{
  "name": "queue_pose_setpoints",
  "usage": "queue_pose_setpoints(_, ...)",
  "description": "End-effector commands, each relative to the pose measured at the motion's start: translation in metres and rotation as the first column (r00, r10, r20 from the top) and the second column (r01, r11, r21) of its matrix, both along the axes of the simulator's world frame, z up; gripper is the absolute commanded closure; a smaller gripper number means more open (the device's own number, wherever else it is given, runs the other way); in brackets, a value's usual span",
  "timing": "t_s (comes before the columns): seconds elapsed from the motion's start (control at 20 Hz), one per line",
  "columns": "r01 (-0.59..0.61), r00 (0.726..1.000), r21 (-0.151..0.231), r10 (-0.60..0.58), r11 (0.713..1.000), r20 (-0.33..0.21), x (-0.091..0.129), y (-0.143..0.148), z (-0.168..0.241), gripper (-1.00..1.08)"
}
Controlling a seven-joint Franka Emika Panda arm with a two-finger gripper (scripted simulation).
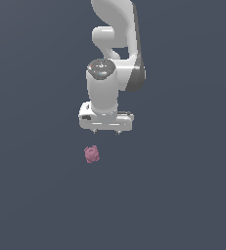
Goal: Pick up the object and move it to a goal position.
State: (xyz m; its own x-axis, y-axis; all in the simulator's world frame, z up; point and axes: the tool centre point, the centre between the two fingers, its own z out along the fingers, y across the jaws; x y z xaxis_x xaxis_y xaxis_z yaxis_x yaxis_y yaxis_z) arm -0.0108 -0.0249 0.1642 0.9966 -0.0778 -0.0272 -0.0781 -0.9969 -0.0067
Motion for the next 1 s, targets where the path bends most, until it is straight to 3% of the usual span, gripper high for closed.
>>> queue_pose_setpoints(0.0,0.000,1.000,0.000,0.000,1.000,0.000,0.000,0.000,0.000,-0.92)
queue_pose_setpoints(0.45,0.038,0.999,0.000,-0.038,0.999,0.039,0.003,-0.010,0.017,-0.92)
queue_pose_setpoints(0.95,0.019,0.999,-0.002,-0.019,1.000,0.038,0.006,-0.013,0.014,-0.92)
